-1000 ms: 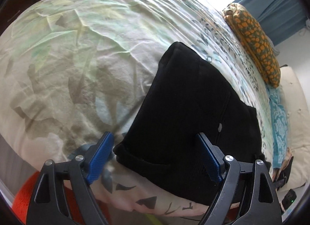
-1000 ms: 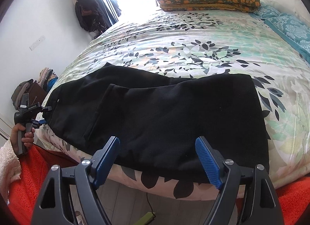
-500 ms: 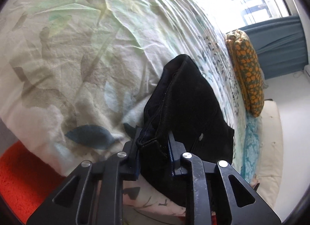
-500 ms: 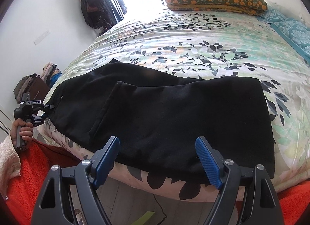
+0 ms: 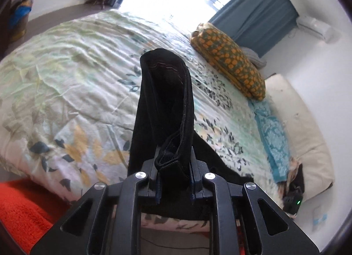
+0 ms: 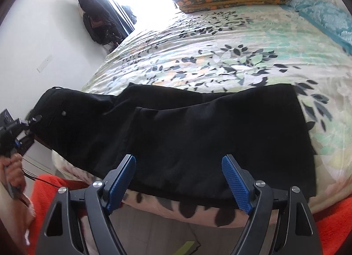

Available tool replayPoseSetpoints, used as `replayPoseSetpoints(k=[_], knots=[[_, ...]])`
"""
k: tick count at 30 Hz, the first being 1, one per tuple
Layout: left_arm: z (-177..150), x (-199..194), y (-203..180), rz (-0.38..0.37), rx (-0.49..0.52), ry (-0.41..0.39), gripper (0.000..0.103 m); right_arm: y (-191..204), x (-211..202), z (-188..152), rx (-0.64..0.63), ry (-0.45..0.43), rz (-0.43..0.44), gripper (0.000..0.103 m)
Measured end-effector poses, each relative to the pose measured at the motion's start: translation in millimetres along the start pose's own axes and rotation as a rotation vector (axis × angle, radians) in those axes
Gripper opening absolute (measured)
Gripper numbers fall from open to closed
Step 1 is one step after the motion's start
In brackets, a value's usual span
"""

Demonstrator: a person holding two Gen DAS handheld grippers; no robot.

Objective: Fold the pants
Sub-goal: 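Fold the lifted leg end over onto the waistband with the left tool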

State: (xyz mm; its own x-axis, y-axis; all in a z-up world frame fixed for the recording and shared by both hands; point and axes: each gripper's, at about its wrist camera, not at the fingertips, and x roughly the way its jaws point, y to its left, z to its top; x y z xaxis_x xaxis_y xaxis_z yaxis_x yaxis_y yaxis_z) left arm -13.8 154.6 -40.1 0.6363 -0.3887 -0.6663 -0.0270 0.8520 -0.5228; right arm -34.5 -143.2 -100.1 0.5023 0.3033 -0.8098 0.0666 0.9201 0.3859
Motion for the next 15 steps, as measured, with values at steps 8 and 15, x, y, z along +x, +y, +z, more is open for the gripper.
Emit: replayPoseSetpoints(k=[8,15], knots=[[-59,21,-94,0.125,0.367,-0.034,0.017,139,60,93,0.092,0.283,0.508,0.098],[-87,34,-112,0.191,0.514,-0.026,0.023,215,116,110,-0.314,0.468,0.086,0.026]])
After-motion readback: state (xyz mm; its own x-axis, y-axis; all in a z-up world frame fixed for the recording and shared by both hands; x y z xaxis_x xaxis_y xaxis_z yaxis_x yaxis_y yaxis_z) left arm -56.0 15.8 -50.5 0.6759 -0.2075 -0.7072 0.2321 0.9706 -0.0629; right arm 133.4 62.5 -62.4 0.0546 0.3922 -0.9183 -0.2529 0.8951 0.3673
